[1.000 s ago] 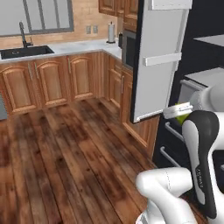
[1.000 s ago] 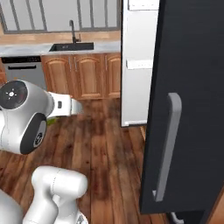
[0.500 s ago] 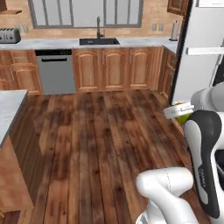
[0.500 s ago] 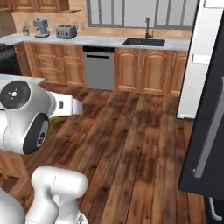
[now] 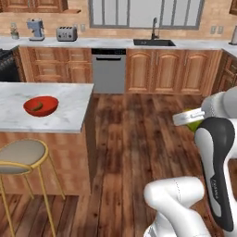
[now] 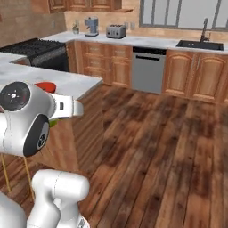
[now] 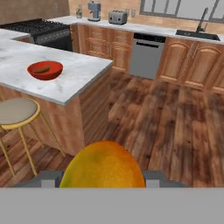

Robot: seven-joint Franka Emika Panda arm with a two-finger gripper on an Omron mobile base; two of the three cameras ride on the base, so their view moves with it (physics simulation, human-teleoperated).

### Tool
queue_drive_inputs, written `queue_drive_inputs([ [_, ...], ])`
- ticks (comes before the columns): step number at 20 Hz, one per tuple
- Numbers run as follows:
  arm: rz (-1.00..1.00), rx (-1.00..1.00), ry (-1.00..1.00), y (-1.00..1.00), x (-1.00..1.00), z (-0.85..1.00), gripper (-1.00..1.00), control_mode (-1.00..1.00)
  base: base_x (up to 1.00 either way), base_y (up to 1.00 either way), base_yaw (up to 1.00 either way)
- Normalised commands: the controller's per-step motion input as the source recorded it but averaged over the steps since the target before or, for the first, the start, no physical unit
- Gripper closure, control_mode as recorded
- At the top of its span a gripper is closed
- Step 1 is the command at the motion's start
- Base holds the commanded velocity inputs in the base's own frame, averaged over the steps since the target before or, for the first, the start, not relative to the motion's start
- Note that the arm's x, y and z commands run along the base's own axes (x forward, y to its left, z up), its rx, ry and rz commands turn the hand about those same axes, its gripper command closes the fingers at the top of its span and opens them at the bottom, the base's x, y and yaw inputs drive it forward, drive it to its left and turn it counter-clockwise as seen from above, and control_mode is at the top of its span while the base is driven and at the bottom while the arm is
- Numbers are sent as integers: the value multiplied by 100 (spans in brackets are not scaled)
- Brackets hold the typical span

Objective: Retrieve the banana and mango from the fridge and place them into the bowl on the dining table.

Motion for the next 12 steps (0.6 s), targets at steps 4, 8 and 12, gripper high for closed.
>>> queue_drive_inputs([
  [4,0,0,0,0,0,0,100,100,84,100,11],
  [8,0,0,0,0,0,0,100,100,86,100,11],
  [12,0,0,0,0,0,0,100,100,91,100,12],
])
